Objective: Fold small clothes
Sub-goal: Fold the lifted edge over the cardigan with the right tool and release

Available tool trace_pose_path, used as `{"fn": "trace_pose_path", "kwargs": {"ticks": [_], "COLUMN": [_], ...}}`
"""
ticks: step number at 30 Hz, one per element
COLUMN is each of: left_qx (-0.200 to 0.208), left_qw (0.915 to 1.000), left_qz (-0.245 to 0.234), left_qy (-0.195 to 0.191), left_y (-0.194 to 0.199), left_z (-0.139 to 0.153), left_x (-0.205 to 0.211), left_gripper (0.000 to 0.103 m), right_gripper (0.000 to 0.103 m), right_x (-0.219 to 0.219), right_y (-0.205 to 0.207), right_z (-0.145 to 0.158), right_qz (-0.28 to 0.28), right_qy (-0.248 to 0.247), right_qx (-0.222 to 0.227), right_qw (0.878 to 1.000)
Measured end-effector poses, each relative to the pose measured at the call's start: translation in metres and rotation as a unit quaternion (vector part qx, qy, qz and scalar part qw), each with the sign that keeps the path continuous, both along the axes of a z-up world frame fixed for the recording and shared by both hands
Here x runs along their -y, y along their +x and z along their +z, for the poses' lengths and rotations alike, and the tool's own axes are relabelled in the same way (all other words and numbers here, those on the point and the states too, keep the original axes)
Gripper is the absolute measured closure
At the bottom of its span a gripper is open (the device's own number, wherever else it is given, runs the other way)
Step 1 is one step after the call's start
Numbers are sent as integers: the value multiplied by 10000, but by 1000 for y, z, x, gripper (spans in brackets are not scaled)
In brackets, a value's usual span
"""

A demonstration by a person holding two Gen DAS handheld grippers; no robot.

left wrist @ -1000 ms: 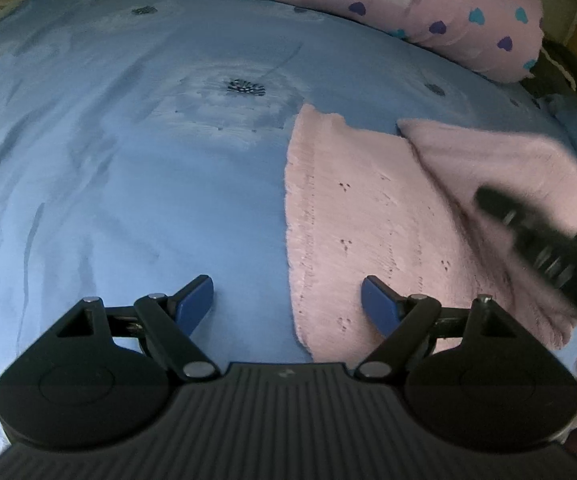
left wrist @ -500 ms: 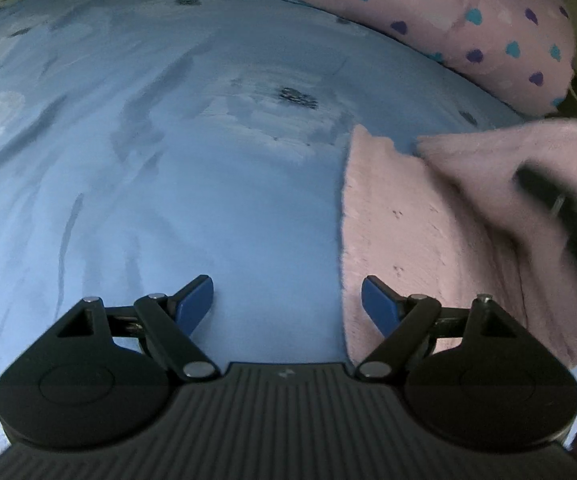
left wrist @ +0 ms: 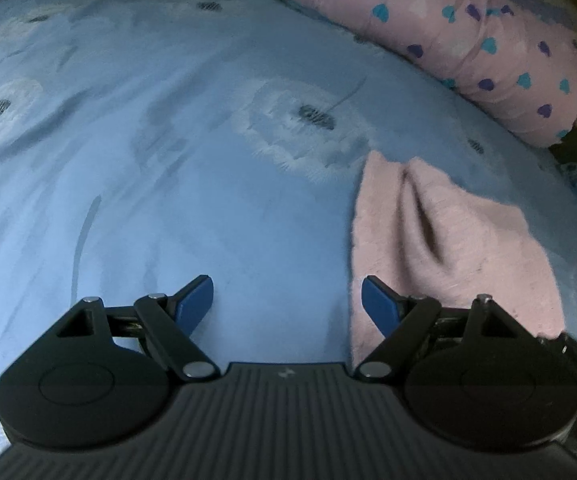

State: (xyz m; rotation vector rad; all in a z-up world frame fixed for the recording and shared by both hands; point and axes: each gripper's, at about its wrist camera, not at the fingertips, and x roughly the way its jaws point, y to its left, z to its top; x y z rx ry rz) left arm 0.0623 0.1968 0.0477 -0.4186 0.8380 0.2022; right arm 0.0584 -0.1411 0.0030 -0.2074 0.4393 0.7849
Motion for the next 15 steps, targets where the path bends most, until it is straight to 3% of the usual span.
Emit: {"fn": "trace_pose_path", "kwargs": {"ticks": [7, 15], "left_qx": [423, 1081], "left_qw": [9985, 9906], "left_qz": [-334, -780], "left_qy": [122, 293], "left_y": [-3, -10], "left_z": [15, 30], "left_x": [25, 59], "left_gripper": [18, 18], "right_gripper": [61, 61], "right_x": [29, 94], "right_y": [-16, -14], "right_z": [11, 19], "right_qz": [-70, -1042], "right_qy": [297, 858], "right_qx": [-209, -572], "right_qw": [9993, 9892]}}
